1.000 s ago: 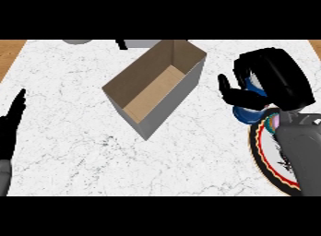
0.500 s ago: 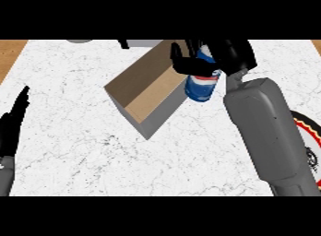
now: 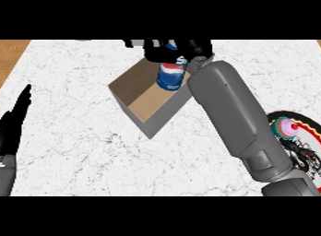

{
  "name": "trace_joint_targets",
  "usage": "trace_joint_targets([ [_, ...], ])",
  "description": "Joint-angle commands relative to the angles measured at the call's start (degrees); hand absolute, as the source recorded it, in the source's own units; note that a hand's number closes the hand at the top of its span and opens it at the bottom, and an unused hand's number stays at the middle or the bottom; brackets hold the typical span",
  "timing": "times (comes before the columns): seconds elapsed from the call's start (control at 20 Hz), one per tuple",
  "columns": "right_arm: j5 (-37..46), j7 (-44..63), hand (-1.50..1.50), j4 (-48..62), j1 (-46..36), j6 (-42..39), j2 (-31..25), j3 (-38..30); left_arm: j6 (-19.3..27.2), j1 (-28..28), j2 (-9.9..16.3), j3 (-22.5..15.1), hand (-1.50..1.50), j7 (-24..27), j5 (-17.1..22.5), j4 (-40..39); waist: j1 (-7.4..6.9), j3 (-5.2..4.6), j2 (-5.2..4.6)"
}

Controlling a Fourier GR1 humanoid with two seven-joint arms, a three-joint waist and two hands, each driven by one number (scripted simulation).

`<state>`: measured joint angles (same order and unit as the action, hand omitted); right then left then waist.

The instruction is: Pick the can from the plate and place it in the cardboard box

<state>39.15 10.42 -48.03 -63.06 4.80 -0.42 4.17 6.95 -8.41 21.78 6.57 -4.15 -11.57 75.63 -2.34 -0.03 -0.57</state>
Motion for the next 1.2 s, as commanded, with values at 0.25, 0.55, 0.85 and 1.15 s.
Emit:
trace_joint_targets([
  [0.25,-2.57,-0.46,1.5,23.23,-10.09,12.68,0.42,2.04,0.15,-1.52,-2.17,-2.11,0.0,-0.16,-1.67,-0.37,-2.4,-0.04,-0.85],
  [0.55,-10.38,-2.19,-1.5,30.22,-11.39,9.87,0.42,-1.76,-0.47,-4.24,-1.25,-1.22,0.0,-0.3,-1.52,-1.81,-2.92,-0.02,-1.4],
  [0.85,-14.62,-10.8,-1.5,31.62,-11.27,15.69,0.42,-1.64,-1.52,-3.36,-1.27,-1.28,0.0,-0.29,-1.07,-0.42,-3.76,0.01,-1.25],
  [1.15,-21.24,-17.72,-1.5,29.05,-11.26,21.97,0.42,-6.42,-0.49,-2.66,-1.35,-0.7,0.0,1.31,-1.92,-2.4,-2.27,0.03,-0.76],
])
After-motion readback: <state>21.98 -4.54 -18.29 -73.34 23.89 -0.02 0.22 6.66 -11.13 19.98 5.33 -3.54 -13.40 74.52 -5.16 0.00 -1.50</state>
